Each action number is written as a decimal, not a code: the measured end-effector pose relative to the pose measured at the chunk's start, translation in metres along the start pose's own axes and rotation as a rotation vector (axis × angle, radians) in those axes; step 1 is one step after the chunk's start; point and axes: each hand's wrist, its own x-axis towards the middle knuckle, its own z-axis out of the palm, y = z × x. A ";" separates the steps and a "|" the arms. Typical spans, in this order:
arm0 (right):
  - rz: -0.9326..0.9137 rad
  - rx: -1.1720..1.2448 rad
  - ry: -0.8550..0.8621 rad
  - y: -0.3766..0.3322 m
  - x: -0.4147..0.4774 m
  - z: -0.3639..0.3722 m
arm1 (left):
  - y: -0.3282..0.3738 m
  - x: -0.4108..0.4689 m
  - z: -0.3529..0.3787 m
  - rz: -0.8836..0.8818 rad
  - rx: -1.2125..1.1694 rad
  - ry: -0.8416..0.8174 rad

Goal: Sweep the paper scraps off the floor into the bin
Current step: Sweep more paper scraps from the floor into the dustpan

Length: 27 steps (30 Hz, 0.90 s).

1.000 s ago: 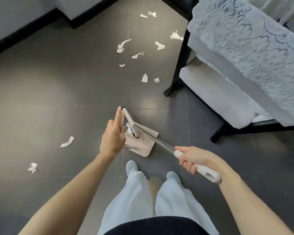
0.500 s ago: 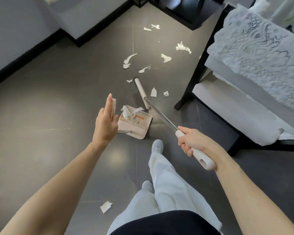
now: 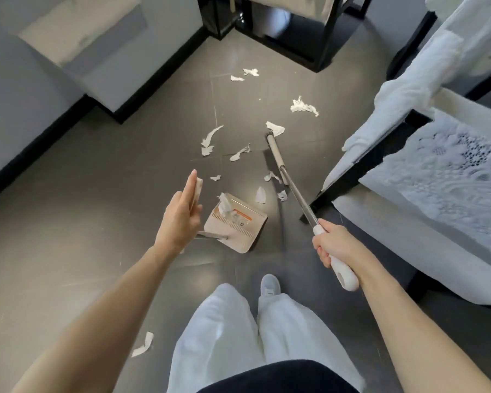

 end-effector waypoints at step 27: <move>0.175 0.427 -0.081 -0.081 -0.038 0.125 | -0.049 0.121 -0.043 0.213 -0.010 -0.242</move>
